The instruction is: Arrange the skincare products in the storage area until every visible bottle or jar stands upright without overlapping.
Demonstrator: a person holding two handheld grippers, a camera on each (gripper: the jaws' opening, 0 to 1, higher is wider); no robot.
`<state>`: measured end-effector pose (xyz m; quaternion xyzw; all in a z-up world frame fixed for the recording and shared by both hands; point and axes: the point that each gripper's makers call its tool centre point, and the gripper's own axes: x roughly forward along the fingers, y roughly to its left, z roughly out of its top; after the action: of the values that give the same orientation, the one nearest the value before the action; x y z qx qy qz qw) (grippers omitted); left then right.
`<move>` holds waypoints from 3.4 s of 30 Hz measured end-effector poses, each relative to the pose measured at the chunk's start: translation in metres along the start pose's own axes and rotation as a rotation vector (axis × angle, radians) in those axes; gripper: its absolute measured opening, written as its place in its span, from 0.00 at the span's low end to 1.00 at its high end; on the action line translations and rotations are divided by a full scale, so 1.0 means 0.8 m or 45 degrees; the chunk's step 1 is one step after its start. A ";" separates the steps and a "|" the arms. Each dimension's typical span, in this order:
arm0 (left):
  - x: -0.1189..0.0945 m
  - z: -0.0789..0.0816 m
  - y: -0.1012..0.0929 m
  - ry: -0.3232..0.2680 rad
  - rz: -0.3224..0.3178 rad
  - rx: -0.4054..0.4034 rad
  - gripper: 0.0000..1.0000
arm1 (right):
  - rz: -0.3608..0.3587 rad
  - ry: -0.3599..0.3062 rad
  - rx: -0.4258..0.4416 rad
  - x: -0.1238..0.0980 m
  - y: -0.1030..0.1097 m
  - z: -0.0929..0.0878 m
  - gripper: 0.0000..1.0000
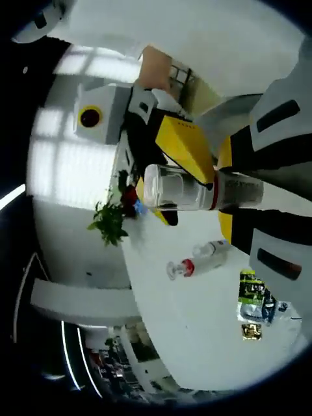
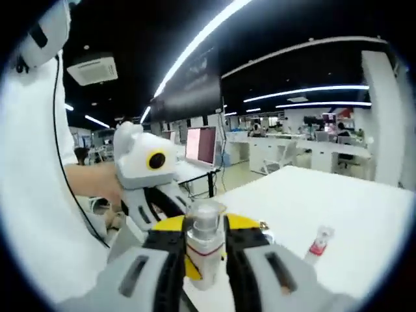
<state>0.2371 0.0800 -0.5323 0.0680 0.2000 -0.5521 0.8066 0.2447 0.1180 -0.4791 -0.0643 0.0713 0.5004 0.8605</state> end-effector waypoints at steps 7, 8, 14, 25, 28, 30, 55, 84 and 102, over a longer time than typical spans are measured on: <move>0.011 -0.019 0.016 0.068 0.030 0.020 0.18 | -0.121 0.080 -0.084 0.011 -0.006 -0.022 0.21; 0.012 -0.021 0.018 0.072 0.032 0.020 0.18 | -0.135 0.083 -0.071 0.011 -0.009 -0.024 0.21; 0.025 -0.029 0.029 0.088 0.025 0.032 0.18 | -0.214 0.097 0.004 0.011 -0.028 -0.041 0.22; 0.066 -0.075 0.043 0.192 -0.032 0.063 0.18 | -0.290 0.205 0.107 0.014 -0.051 -0.100 0.22; 0.076 -0.085 0.044 0.203 -0.048 0.061 0.18 | -0.297 0.230 0.122 0.013 -0.055 -0.114 0.22; 0.082 -0.092 0.046 0.212 -0.057 0.060 0.18 | -0.304 0.249 0.134 0.014 -0.058 -0.124 0.22; 0.132 -0.158 0.083 0.273 -0.118 0.133 0.18 | -0.355 0.365 0.205 0.035 -0.087 -0.206 0.22; 0.154 -0.152 0.114 0.246 -0.174 0.184 0.18 | -0.478 0.341 0.311 0.006 -0.131 -0.226 0.44; 0.186 -0.130 0.162 0.227 -0.185 0.203 0.18 | -0.571 0.365 0.357 -0.038 -0.148 -0.237 0.57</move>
<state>0.3764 0.0351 -0.7004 0.1661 0.2307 -0.6151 0.7355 0.3223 -0.0005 -0.6552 -0.0290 0.2447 0.2687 0.9312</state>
